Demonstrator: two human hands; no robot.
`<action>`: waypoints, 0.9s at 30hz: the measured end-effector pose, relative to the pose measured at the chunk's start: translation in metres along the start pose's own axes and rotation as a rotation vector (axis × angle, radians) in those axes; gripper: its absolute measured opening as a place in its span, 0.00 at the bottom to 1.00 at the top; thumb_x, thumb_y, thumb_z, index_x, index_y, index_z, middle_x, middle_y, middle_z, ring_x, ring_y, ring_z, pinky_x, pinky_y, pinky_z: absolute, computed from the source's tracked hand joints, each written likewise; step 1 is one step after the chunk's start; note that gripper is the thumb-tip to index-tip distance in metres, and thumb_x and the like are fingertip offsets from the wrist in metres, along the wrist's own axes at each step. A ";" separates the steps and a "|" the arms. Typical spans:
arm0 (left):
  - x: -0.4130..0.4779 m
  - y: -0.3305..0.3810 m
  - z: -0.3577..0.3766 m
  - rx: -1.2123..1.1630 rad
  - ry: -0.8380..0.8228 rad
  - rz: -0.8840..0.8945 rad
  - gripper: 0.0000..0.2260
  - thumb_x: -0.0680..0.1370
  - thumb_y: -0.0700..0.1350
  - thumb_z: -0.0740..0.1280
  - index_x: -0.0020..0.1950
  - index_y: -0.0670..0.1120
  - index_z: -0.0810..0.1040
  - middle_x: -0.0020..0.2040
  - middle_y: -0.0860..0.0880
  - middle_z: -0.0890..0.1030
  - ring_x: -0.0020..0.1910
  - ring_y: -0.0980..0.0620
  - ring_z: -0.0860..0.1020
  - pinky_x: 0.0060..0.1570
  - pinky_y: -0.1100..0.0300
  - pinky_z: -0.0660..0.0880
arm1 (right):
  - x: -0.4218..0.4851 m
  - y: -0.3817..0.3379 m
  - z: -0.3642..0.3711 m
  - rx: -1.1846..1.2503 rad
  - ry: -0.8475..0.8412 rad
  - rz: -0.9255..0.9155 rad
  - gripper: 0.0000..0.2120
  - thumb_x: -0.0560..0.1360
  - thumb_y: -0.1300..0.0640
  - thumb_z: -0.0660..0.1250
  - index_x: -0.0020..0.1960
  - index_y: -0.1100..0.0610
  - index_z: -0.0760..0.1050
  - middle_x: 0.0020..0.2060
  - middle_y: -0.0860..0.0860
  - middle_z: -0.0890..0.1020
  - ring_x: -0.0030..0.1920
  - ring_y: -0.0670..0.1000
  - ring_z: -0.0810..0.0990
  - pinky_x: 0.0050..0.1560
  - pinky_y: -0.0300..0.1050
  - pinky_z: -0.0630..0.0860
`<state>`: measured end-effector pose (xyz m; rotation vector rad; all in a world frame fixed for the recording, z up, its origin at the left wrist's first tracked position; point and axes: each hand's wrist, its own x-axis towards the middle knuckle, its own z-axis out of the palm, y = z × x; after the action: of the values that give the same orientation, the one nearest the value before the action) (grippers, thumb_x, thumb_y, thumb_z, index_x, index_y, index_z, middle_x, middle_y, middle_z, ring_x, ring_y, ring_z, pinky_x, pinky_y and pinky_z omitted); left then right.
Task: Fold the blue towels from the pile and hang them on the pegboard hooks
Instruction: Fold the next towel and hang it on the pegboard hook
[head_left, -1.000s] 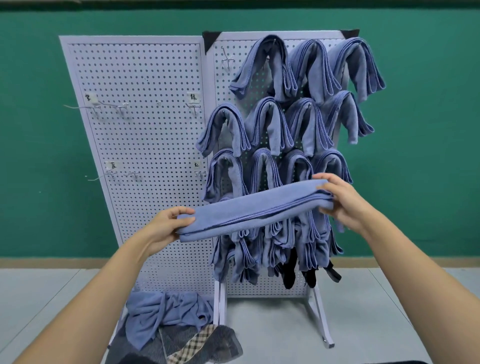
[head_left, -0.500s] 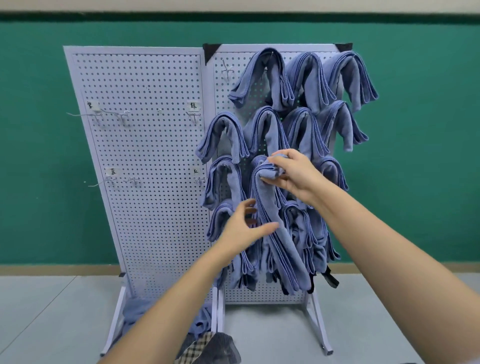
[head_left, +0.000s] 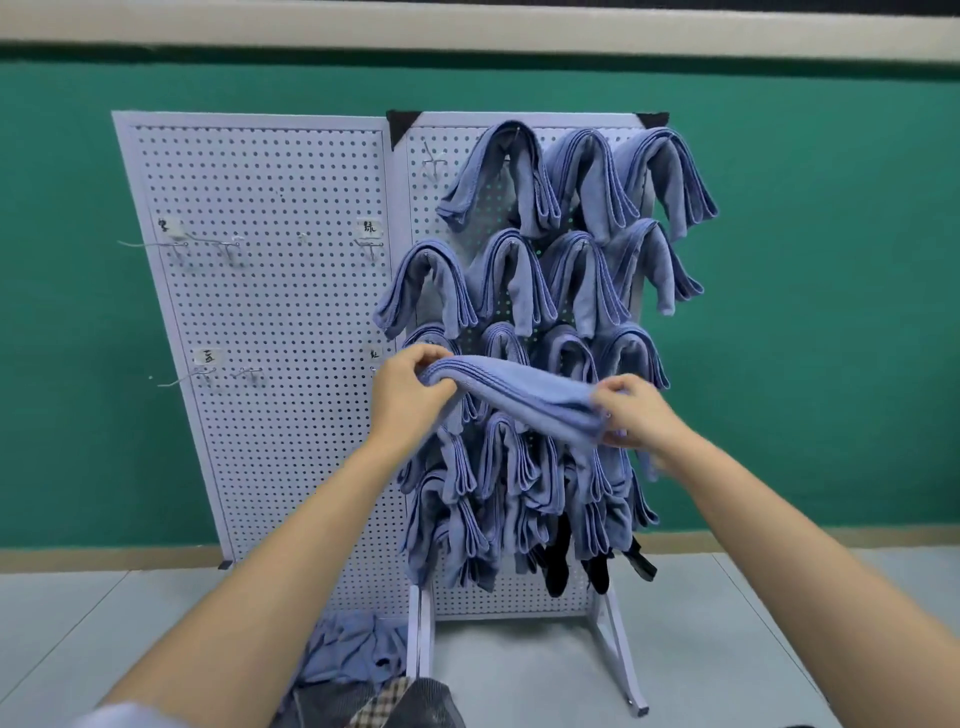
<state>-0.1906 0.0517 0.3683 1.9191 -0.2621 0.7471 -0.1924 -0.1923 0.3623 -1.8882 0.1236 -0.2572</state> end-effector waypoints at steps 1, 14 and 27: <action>0.005 0.005 -0.002 0.035 -0.002 0.015 0.08 0.71 0.36 0.69 0.46 0.48 0.80 0.40 0.55 0.80 0.36 0.62 0.75 0.35 0.74 0.70 | -0.001 0.005 0.006 -0.135 0.038 -0.071 0.13 0.76 0.60 0.65 0.60 0.58 0.72 0.46 0.53 0.75 0.40 0.51 0.74 0.42 0.45 0.75; 0.027 0.038 -0.015 0.153 -0.012 0.133 0.09 0.69 0.37 0.70 0.46 0.47 0.79 0.40 0.56 0.79 0.40 0.57 0.77 0.39 0.67 0.72 | -0.013 -0.060 0.066 -0.263 0.142 -0.713 0.14 0.73 0.61 0.64 0.58 0.53 0.75 0.51 0.47 0.80 0.50 0.48 0.77 0.49 0.52 0.76; 0.105 0.057 -0.049 0.165 0.150 0.268 0.13 0.70 0.35 0.68 0.51 0.46 0.84 0.44 0.50 0.84 0.43 0.52 0.79 0.47 0.60 0.75 | 0.035 -0.145 0.072 -0.183 0.261 -0.842 0.14 0.74 0.61 0.65 0.59 0.52 0.78 0.48 0.47 0.83 0.45 0.49 0.80 0.47 0.44 0.76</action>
<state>-0.1548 0.0836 0.4884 1.9927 -0.3793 1.1158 -0.1474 -0.0864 0.4810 -1.9895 -0.5016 -1.0920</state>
